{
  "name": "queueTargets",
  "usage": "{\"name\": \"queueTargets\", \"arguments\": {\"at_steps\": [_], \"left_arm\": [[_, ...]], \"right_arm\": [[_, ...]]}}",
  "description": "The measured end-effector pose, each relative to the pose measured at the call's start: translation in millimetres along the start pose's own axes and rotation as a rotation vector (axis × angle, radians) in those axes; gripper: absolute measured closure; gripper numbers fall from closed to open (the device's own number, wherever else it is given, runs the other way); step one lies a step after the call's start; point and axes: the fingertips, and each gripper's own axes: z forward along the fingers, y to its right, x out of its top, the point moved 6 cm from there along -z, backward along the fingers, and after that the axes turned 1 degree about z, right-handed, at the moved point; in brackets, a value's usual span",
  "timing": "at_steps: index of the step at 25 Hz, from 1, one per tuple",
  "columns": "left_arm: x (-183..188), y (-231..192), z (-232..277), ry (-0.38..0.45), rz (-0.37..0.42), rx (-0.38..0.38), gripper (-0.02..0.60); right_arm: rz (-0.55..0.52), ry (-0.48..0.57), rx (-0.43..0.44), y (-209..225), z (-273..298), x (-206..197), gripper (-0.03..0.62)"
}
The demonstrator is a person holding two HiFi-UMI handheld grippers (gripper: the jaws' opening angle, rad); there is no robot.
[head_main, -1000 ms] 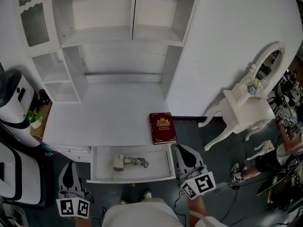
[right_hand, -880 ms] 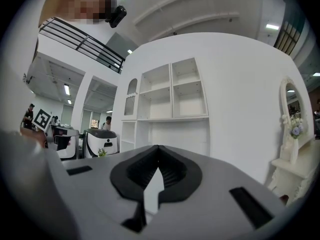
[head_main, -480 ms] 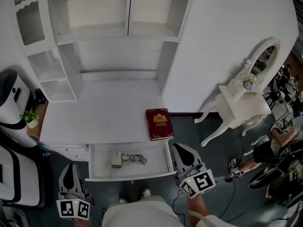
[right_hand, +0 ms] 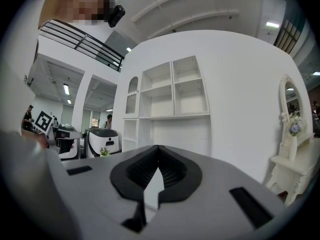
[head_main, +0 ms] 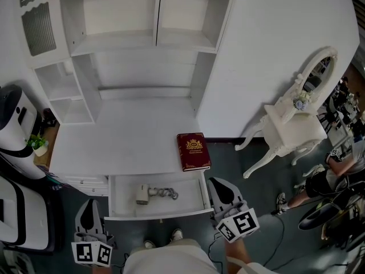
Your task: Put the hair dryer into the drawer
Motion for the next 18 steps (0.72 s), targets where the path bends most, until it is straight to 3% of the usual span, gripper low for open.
{"name": "queueTargets", "arguments": {"at_steps": [18], "left_arm": [[3, 5, 9, 0.018, 0.016, 0.005, 0.566]], "right_arm": [[0.0, 0.012, 0.048, -2, 14, -6, 0.585]]}}
